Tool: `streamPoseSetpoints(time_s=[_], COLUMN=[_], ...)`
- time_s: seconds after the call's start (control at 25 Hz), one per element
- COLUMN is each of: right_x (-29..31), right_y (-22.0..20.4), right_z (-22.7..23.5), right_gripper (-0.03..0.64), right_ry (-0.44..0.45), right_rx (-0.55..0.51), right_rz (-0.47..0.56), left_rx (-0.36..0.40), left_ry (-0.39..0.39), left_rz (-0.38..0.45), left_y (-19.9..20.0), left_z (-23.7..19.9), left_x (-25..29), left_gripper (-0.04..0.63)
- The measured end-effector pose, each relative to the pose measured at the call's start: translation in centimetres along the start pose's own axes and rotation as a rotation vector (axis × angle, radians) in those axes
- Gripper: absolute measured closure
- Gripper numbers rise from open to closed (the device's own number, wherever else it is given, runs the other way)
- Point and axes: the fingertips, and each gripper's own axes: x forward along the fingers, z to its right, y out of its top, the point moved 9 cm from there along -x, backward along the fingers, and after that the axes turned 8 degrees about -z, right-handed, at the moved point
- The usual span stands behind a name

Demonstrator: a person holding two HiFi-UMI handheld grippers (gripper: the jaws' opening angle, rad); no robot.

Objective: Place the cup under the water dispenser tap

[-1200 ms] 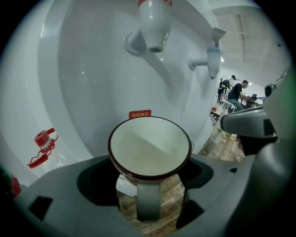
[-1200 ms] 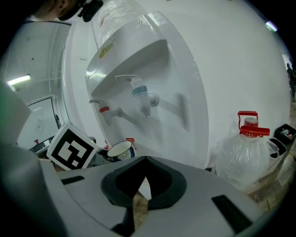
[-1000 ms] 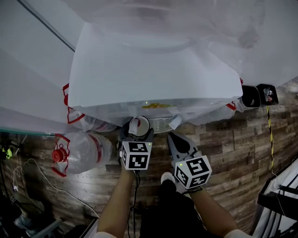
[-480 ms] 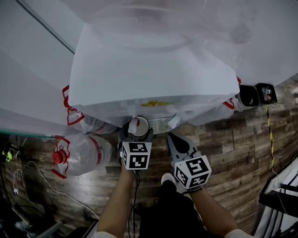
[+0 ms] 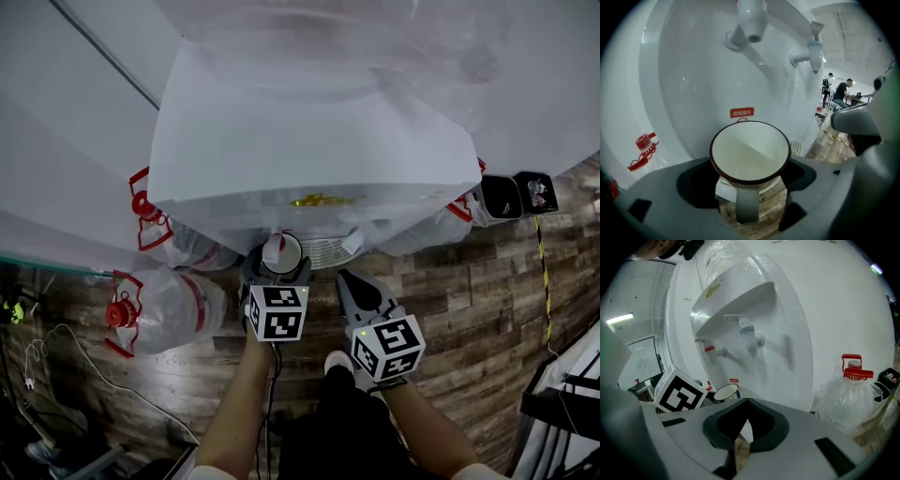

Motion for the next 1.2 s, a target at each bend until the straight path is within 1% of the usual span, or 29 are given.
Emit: streamPoseSetpoints(time_s=[0.16, 0.32, 0.4, 0.64, 0.84, 1.0, 1.2], right_x=[-0.2, -0.4, -0.5, -1.9, -4.6, -8.5, -14.1], right_y=[0.1, 0.5, 0.8, 1.9, 3.0, 4.5, 6.9], right_z=[-0.1, -0.2, -0.3, -1.3, -3.4, -6.5, -10.3], right_gripper=[0.598, 0.598, 0.598, 0.598, 0.598, 0.598, 0.598], right_ry=[-0.008, -0.019, -0.021, -0.026, -0.028, -0.03, -0.048], right_rx=[0.002, -0.009, -0.01, -0.009, -0.004, -0.008, -0.003], right_rz=[-0.004, -0.011, -0.012, -0.022, -0.036, -0.036, -0.004], left_rx=[-0.012, -0.003, 0.0, -0.027, -0.032, -0.022, -0.016], left_ry=[-0.006, -0.007, -0.005, -0.016, -0.029, -0.042, -0.047], left_rz=[-0.007, -0.017, -0.014, -0.013, -0.017, -0.02, 0.021], left_y=[0.0, 0.1, 0.1, 0.4, 1.0, 1.4, 2.9], left_z=[0.0, 0.1, 0.1, 0.0, 0.7, 1.5, 2.1], left_x=[0.0, -0.6, -1.1, -3.8, -8.2, -13.4, -20.9], left_gripper=[0.169, 0.169, 0.169, 0.169, 0.169, 0.17, 0.17])
